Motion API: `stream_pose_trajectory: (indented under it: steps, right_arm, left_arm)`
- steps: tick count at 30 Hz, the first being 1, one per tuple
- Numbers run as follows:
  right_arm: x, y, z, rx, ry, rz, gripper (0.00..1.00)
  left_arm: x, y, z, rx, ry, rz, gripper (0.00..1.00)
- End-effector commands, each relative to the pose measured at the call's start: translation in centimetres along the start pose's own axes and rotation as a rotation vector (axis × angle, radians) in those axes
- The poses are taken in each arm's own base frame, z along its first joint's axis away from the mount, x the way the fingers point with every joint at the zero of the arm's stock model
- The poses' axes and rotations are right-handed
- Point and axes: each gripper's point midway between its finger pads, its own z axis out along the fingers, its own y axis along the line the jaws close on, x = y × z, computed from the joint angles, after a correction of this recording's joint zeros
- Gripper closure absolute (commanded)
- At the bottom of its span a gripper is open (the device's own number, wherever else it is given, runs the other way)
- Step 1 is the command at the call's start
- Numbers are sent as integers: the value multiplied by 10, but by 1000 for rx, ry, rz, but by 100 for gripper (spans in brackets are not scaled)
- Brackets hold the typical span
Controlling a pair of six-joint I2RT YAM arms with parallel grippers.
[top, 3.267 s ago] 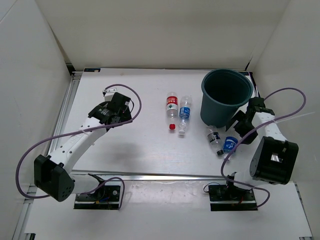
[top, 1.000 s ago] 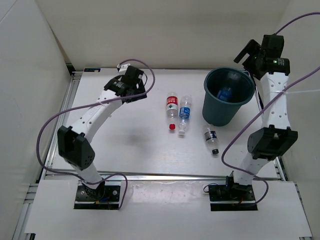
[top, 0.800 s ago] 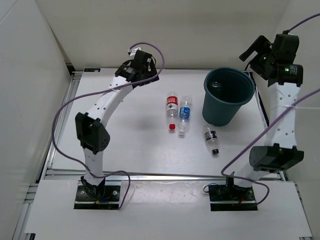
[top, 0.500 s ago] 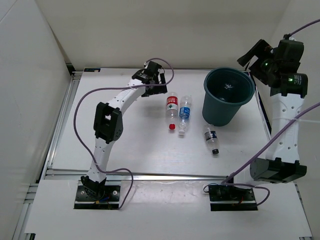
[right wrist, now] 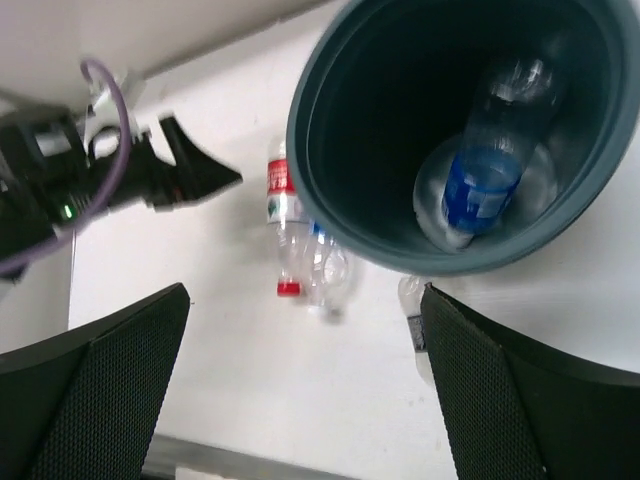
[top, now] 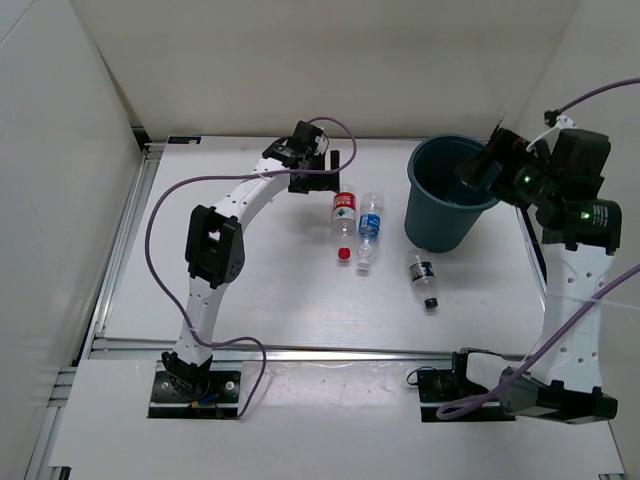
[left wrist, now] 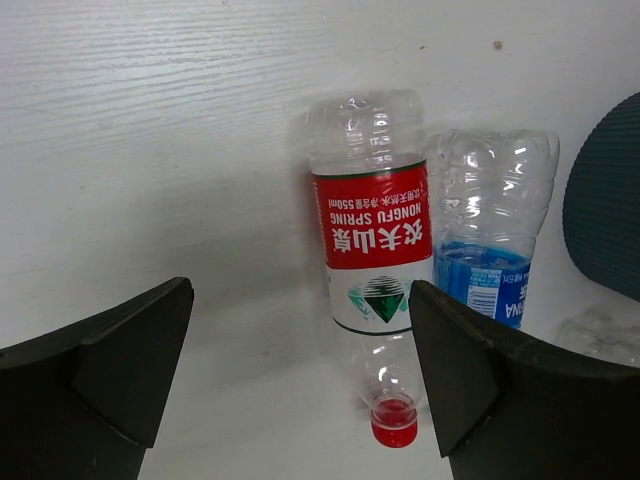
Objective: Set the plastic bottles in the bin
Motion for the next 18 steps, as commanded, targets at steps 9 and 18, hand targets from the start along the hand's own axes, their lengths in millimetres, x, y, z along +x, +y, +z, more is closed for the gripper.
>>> stream_pose_trajectory:
  steps: [9, 18]
  right_arm:
    - [184, -22, -41, -72, 387, -112, 0]
    - [234, -51, -25, 165, 441, -235, 0]
  left_arm:
    - [-61, 36, -104, -206, -232, -25, 0]
    - [-44, 43, -143, -320, -244, -42, 0]
